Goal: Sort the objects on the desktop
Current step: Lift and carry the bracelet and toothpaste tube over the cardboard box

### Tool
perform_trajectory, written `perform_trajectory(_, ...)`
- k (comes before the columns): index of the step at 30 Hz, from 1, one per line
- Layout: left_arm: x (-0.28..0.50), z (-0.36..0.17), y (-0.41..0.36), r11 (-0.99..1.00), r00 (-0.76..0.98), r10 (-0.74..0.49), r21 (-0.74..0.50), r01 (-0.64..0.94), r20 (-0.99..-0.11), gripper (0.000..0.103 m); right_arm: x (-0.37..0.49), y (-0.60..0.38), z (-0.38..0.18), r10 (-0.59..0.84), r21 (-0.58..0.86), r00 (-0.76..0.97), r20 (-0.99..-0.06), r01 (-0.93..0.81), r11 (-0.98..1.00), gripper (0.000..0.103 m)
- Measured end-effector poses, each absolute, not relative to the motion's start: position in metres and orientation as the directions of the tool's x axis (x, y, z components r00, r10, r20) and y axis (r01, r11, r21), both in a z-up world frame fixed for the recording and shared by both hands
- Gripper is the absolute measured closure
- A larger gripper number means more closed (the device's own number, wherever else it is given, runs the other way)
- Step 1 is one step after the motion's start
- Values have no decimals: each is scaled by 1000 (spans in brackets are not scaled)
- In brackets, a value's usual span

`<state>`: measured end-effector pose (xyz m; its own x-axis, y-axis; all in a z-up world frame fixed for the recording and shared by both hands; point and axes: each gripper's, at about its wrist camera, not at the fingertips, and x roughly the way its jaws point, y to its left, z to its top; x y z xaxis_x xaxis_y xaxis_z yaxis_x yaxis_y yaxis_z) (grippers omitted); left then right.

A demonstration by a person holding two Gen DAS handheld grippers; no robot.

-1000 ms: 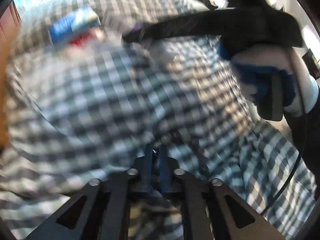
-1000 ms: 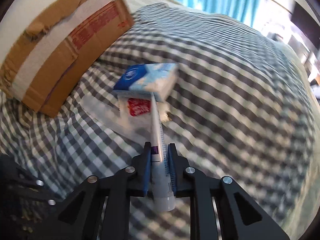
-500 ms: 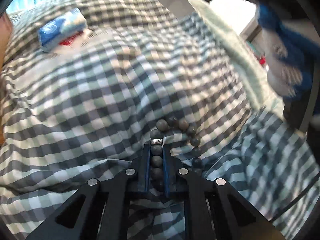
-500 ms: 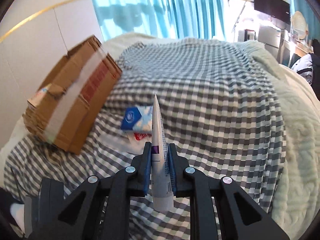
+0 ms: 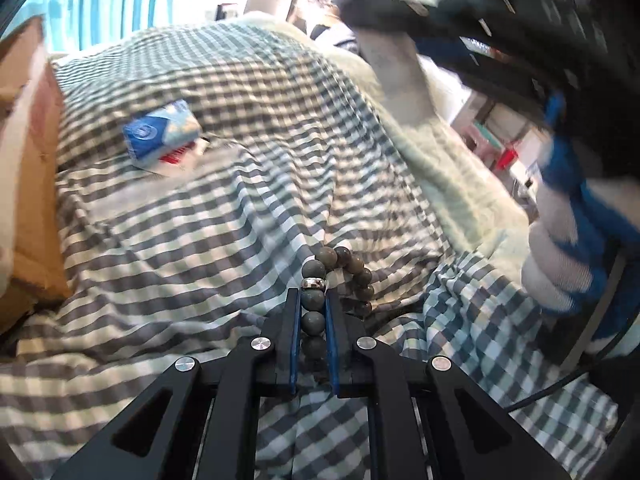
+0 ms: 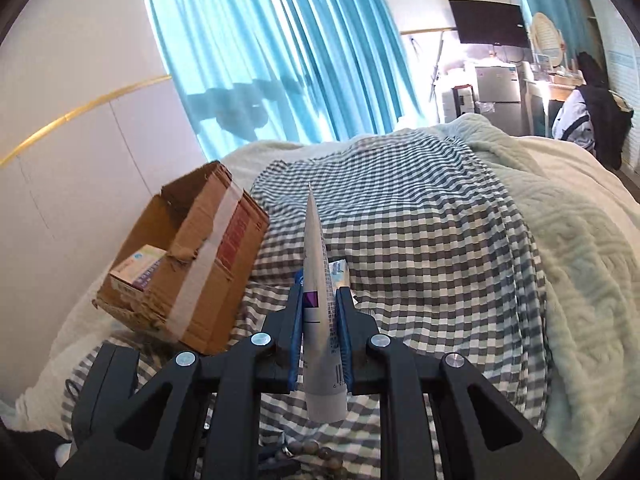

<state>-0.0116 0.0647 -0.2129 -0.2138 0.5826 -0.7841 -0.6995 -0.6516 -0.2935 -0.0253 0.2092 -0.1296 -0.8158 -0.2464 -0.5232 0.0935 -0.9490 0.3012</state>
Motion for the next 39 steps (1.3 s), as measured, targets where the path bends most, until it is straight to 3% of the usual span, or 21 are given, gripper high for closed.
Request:
perform_trajectory(12,1,-145,22,-673,-351,661,-319,-667,-663,93,17,197,-123,-180,288,-860,-477,41,-957,88)
perform_trajectory(23,-10,-130,49,-695,-414,643,-264,-669,-644,92,44,211,-140,-96,306,-890,-446,-51,-951,88)
perform_trajectory(28,-25,-105,55,-696,-461,676,-292,-656,-576,92,50,210,-138,-88,293,-900,-426,-45,-955,88)
perform_trajectory(39,-24,-39,53,-763,-624,605,-137,-632,-494,92,63,208,-108,-89,285,-925,-369,-21,-958,88)
